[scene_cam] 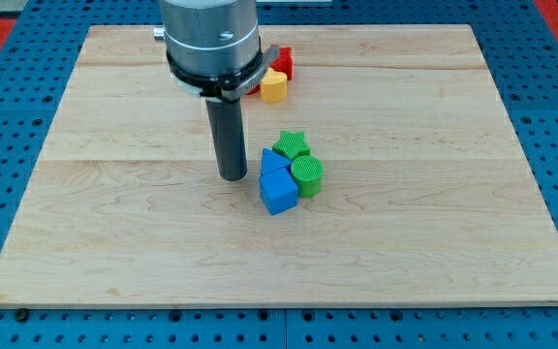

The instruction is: Slightly push the blue blocks towards right

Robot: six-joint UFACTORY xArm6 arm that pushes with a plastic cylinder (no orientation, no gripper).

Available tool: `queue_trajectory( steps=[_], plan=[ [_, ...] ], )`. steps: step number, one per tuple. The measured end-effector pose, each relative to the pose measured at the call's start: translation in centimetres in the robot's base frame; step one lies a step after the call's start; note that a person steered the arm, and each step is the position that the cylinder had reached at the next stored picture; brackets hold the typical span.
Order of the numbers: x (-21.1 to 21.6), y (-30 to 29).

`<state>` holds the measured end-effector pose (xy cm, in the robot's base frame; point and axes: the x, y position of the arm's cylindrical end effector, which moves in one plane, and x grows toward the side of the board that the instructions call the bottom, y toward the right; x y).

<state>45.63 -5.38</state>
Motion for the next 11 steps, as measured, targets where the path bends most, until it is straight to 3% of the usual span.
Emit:
queue_trajectory(
  steps=[1, 2, 4, 8, 10, 11],
  plan=[
    [-2.5, 2.2],
    [-2.5, 2.3],
    [-0.4, 5.5],
    [1.0, 1.9],
    [3.8, 4.9],
    [2.7, 4.9]
  ],
)
